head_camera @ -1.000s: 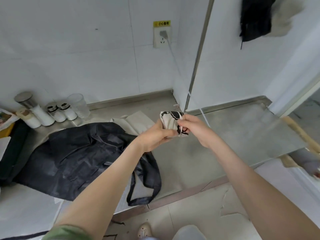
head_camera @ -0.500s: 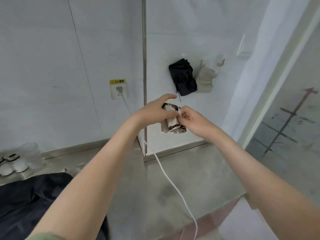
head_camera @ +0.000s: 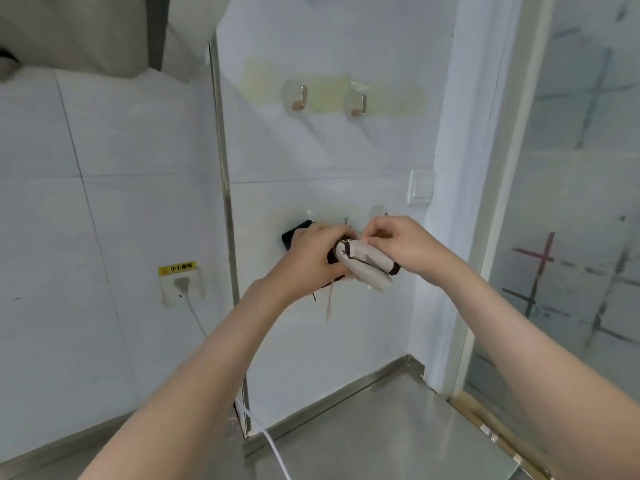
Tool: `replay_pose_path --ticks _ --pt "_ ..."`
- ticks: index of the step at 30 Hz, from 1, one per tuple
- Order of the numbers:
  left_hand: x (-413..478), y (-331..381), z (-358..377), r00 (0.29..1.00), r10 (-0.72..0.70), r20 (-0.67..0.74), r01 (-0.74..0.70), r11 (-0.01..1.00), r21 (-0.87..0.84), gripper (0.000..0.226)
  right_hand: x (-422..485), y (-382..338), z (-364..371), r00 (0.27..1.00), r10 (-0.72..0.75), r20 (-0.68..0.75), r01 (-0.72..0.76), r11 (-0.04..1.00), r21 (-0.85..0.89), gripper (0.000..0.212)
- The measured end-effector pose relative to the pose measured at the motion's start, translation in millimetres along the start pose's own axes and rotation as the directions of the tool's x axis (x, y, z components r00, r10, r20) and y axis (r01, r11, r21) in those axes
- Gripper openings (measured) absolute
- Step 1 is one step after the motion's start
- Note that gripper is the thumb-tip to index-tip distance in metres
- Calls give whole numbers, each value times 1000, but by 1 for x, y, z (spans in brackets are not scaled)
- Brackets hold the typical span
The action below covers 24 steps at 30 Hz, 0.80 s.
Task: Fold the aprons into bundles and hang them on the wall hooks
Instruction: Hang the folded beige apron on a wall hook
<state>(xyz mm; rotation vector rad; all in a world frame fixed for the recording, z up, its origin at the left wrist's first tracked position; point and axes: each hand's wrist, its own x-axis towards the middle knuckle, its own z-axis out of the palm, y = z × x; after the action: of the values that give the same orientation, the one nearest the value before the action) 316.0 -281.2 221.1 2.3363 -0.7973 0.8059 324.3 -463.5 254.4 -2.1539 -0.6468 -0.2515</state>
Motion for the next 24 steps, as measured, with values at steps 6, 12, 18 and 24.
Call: replay_pose_path --ticks 6,12,18,24 --pt "42 -2 17 995 -87 47 93 984 -153 22 34 23 -27 997 76 -16 -75 996 55 15" --pt "86 -3 66 994 -75 73 83 991 -108 3 60 74 -75 948 175 265 -221 963 157 14" --pt "116 -21 114 983 -177 -43 171 978 -123 10 99 120 -96 933 163 322 -171 985 -6 12" --pt "140 -38 138 888 -455 73 428 756 -496 27 147 152 -102 911 165 377 -199 979 53 12"
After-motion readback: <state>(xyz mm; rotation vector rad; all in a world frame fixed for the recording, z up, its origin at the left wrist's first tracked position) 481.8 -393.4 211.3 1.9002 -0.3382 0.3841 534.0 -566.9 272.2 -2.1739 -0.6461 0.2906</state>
